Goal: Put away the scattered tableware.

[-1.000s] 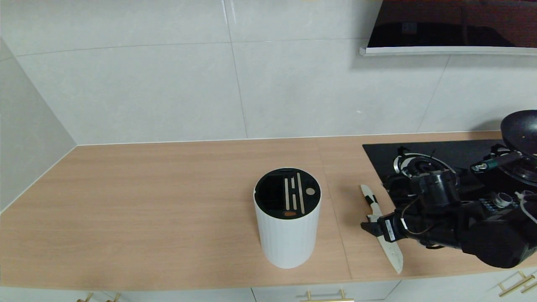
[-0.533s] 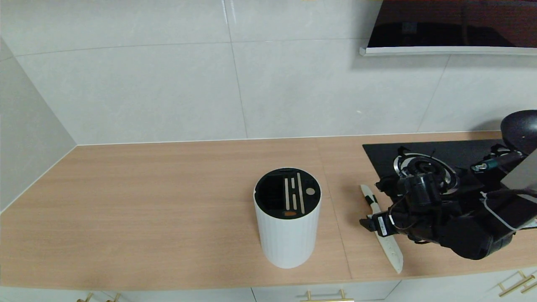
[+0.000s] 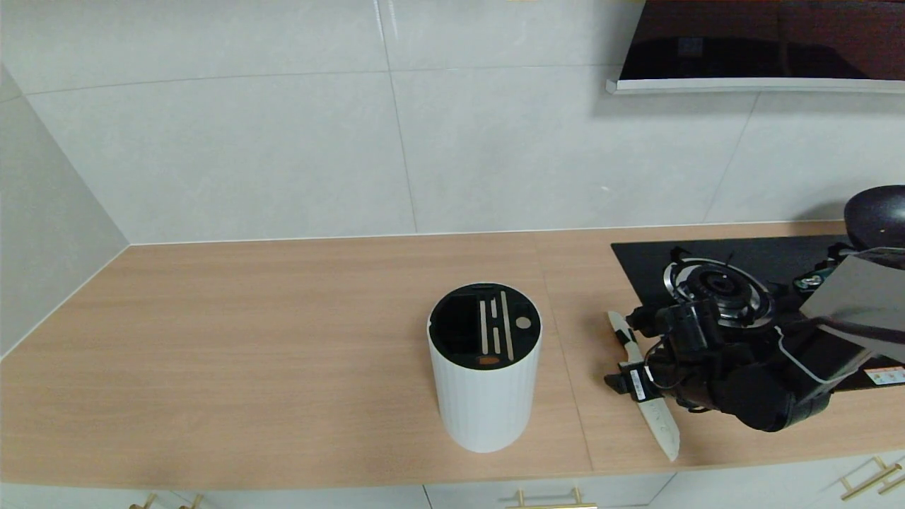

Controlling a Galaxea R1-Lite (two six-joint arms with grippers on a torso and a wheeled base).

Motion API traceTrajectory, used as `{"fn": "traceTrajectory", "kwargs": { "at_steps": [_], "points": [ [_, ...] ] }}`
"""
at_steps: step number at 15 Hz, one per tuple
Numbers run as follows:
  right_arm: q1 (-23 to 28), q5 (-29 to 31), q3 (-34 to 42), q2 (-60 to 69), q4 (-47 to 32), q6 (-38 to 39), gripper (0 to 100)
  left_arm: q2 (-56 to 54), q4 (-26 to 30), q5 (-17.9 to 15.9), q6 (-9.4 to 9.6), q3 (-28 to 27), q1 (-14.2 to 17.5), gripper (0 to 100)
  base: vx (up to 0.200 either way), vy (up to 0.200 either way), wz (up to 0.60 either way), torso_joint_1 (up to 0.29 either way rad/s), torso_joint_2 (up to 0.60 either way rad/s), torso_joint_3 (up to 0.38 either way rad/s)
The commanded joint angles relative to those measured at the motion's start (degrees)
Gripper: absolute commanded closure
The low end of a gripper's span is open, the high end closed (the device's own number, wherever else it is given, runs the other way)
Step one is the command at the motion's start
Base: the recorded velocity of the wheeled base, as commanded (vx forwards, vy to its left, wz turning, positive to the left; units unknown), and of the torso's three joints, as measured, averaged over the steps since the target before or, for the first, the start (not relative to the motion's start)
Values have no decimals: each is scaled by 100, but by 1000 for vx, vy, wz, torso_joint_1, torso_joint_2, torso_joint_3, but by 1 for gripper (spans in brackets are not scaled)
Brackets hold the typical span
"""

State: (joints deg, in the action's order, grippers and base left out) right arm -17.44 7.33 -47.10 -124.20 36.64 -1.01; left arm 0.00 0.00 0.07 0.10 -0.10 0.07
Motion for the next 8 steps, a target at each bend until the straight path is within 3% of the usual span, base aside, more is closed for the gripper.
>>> {"fn": "traceTrajectory", "kwargs": {
  "at_steps": [1,8],
  "points": [
    [13,-3,-62,-113,1,13,0,9,0,1,-1,1,1,0,0,0,0,0,0,0],
    [75,-12,-97,-131,1,22,0,9,0,1,-1,1,1,0,0,0,0,0,0,0]
  ]
}}
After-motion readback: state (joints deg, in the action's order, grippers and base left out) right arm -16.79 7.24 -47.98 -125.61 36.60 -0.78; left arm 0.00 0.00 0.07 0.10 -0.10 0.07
